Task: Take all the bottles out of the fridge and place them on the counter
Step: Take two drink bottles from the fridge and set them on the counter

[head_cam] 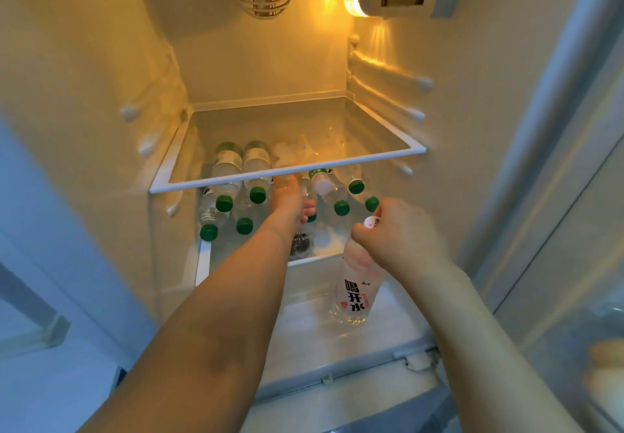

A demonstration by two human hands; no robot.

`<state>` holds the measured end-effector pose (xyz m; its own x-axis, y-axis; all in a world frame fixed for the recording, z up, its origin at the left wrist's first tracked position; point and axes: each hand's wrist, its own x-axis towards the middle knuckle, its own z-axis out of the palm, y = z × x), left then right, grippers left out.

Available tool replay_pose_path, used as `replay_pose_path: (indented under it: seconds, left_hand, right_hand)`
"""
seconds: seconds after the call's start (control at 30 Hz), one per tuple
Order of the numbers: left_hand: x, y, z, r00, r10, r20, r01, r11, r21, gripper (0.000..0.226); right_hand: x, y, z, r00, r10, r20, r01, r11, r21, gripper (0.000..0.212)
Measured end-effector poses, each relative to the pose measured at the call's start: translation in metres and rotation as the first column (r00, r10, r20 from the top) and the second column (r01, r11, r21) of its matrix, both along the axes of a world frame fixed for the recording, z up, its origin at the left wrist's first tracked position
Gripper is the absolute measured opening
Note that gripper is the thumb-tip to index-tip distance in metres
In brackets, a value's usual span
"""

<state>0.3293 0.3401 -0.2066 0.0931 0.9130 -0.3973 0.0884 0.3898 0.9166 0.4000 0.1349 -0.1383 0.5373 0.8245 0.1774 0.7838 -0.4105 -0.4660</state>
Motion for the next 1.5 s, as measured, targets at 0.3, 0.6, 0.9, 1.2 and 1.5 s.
replay_pose_path:
  seconds: [0.3, 0.6, 0.9, 1.2, 1.5]
  left_hand:
    - [-0.019, -0.063, -0.001, 0.996, 0.071, 0.047, -0.074, 0.996, 0.056, 0.040]
    - [-0.070, -0.129, 0.017, 0.971, 0.191, 0.141, -0.202, 0.977, 0.065, 0.040]
    - [-0.140, -0.178, 0.058, 0.984, 0.164, -0.070, -0.148, 0.968, 0.201, 0.040]
    - [-0.196, -0.225, 0.088, 0.595, 0.229, -0.770, 0.248, 0.859, 0.447, 0.037]
    - [-0.259, -0.254, 0.043, 0.413, 0.160, -0.897, 0.226, 0.936, 0.271, 0.037]
  right_hand:
    - [-0.011, -0.012, -0.027, 0.994, -0.013, -0.106, 0.007, 0.998, -0.054, 0.019]
    - [-0.025, -0.042, -0.036, 0.990, -0.013, -0.144, 0.002, 0.997, -0.079, 0.021]
    - [-0.042, -0.054, -0.049, 0.989, 0.016, -0.149, -0.030, 0.995, -0.095, 0.017]
    - [-0.079, -0.054, -0.049, 0.974, 0.211, -0.088, -0.224, 0.959, -0.173, 0.024]
    - [-0.150, -0.048, -0.061, 0.877, 0.477, -0.058, -0.471, 0.831, -0.296, 0.026]
